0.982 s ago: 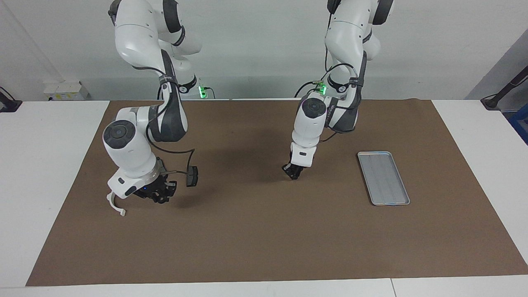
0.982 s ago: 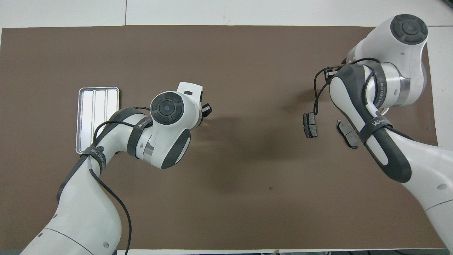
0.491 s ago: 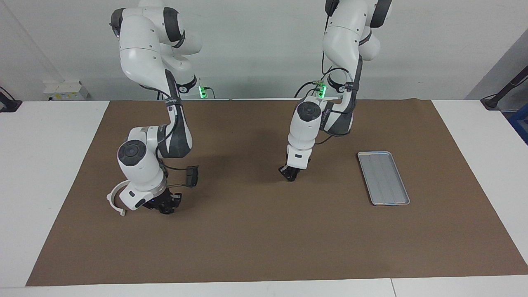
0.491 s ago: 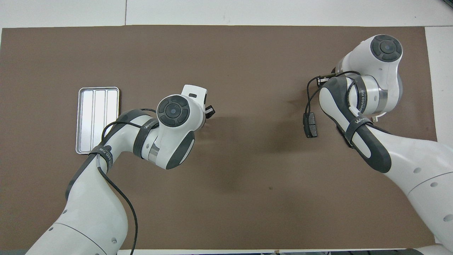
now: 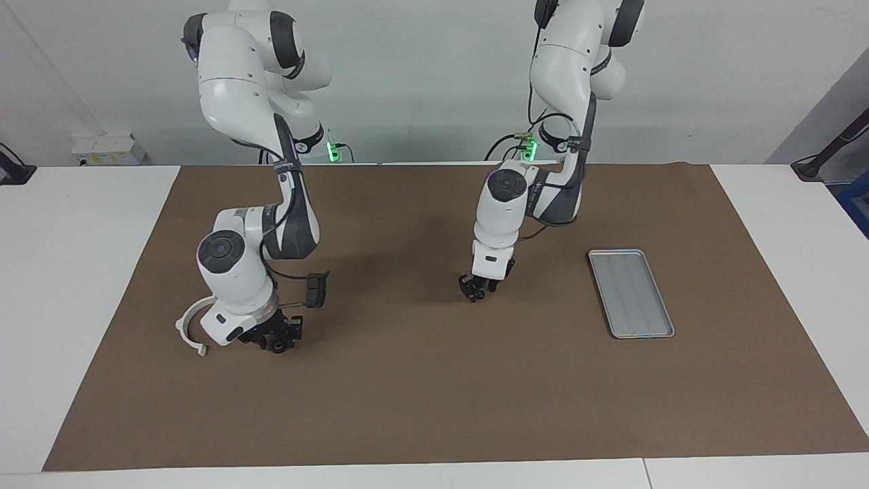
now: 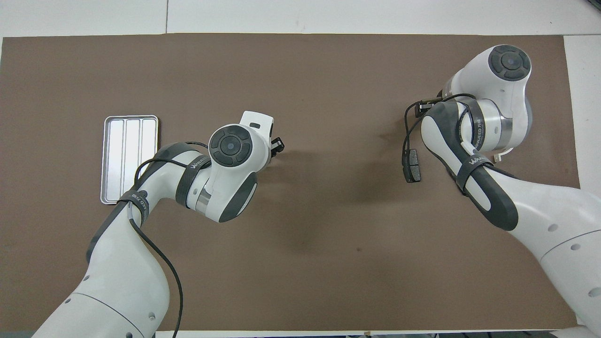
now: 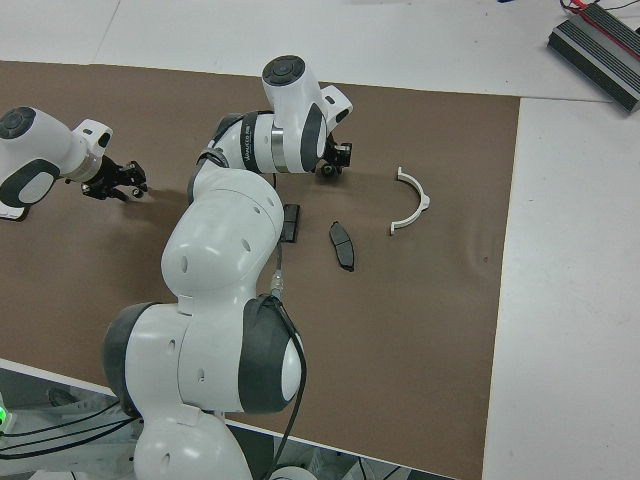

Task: Place bearing gear from tray to pile
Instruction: 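Set the bearing mid-table with the left gripper while the right gripper carries another, then release the bearing with the right gripper while the left gripper retracts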

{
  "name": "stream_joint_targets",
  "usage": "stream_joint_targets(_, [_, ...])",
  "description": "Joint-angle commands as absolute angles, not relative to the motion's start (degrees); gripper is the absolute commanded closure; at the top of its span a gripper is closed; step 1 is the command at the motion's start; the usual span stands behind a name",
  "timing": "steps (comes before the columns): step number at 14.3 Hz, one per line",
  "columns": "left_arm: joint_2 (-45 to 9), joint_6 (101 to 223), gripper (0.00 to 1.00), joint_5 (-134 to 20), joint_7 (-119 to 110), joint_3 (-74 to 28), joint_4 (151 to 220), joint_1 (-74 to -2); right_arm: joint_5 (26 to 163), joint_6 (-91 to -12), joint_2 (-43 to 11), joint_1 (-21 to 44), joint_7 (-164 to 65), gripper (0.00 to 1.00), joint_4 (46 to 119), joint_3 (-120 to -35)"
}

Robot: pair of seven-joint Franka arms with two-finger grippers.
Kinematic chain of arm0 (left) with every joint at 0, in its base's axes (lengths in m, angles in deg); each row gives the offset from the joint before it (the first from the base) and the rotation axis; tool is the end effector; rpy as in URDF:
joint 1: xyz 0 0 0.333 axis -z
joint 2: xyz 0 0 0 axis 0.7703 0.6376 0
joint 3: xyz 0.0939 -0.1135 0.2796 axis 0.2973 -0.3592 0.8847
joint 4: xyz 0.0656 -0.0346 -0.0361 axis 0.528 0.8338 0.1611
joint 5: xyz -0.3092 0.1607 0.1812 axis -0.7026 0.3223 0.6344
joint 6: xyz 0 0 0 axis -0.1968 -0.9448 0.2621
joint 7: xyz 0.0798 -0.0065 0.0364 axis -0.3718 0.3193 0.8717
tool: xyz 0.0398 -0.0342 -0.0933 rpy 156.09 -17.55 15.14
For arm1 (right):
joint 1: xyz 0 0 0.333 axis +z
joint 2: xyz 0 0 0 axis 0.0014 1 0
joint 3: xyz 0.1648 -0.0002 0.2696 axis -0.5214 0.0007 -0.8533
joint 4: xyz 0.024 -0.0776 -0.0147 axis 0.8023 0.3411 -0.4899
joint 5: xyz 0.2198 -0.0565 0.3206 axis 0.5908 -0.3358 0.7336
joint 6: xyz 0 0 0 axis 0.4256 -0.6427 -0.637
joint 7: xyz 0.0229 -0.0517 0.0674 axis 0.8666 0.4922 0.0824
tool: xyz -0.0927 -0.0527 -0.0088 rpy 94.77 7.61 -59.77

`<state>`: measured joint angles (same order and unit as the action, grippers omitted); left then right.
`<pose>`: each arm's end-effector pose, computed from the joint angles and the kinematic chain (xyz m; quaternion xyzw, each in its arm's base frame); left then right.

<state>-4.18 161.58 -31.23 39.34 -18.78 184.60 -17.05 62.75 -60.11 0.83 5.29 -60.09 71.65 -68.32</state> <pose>0.5445 -0.3402 0.2977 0.9718 0.2294 0.0442 0.0324 0.6900 0.0444 0.2999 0.9995 0.0218 0.0123 0.0178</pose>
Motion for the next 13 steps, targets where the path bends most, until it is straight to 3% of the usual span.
stream_joint_targets(1, [-7.6,156.5,0.00,-29.9,39.2,-18.2,183.3,-19.6,62.4,-53.8,-3.0,6.3,-61.9,0.00,70.7,-68.6])
stream_joint_targets(4, [-15.1,147.5,0.00,-30.0,29.5,-18.3,183.7,-25.7,62.8,-45.6,-7.1,9.8,-71.3,0.00,69.0,-68.9])
stream_joint_targets(6, [-19.3,140.9,0.00,-30.0,21.1,-18.3,183.7,-30.1,63.4,-41.2,-7.9,16.0,-85.7,0.00,66.8,-69.1])
stream_joint_targets(13, [-31.1,124.1,0.00,-30.4,-6.6,-18.0,183.3,-44.9,66.9,-42.6,-6.4,32.2,-118.8,0.00,64.6,-70.2])
